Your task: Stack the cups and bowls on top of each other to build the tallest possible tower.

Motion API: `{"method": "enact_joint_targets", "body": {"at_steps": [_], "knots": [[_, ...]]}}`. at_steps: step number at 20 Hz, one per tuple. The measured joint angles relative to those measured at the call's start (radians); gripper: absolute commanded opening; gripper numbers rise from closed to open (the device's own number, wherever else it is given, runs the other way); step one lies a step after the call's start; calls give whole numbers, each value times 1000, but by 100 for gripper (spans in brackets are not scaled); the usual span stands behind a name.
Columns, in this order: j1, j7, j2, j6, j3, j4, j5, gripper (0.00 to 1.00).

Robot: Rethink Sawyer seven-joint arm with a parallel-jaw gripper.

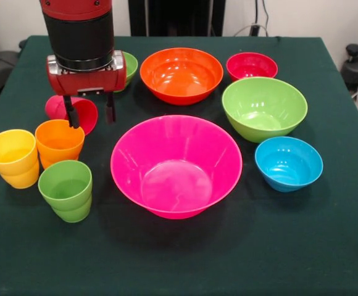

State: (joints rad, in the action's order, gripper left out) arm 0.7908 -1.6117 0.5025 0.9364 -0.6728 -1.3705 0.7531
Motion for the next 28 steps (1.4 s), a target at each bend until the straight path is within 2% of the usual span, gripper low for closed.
{"method": "enact_joint_targets", "body": {"at_steps": [17, 28], "knots": [[1, 6, -12, 0, -13, 35, 0, 100], [6, 81, -53, 0, -12, 53, 2, 100]]}}
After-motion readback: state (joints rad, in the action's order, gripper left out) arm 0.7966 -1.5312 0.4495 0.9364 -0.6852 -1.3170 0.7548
